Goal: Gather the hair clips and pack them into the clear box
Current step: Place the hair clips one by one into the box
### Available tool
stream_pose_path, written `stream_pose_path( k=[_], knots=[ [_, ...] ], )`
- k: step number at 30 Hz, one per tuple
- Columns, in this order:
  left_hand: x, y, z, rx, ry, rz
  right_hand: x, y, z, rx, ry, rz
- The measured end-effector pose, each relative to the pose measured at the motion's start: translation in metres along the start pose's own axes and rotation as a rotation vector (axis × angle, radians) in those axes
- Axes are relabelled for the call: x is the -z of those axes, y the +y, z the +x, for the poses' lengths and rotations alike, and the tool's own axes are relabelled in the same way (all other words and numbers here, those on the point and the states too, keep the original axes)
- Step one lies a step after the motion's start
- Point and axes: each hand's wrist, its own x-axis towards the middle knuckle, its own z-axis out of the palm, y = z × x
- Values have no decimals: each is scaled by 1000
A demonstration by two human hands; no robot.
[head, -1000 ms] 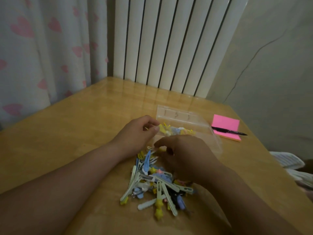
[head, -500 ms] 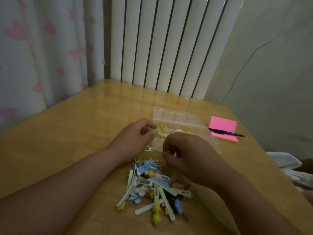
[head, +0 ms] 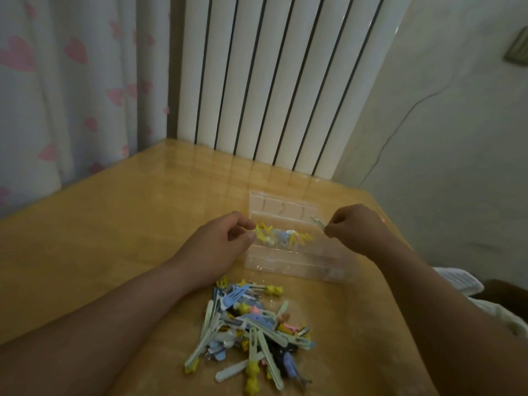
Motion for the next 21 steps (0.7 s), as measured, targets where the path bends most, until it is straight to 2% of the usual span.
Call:
stream_pose_path(
  k=[4, 9, 13, 18, 21],
  knots=[
    [0, 0, 1, 0, 1, 0, -3, 0, 13, -58, -105, -116],
    [0, 0, 0, 14, -1, 3, 5, -1, 19, -28, -221, -171],
    [-1, 2, -1, 15, -5, 7, 12, -5, 27, 2, -330, -349],
    [0, 2, -1, 9, -4, 7, 5, -10, 37, 29, -331, -421],
    [1, 2, -1, 12, -10, 22, 5, -9, 23, 48, -165, -325]
  ],
)
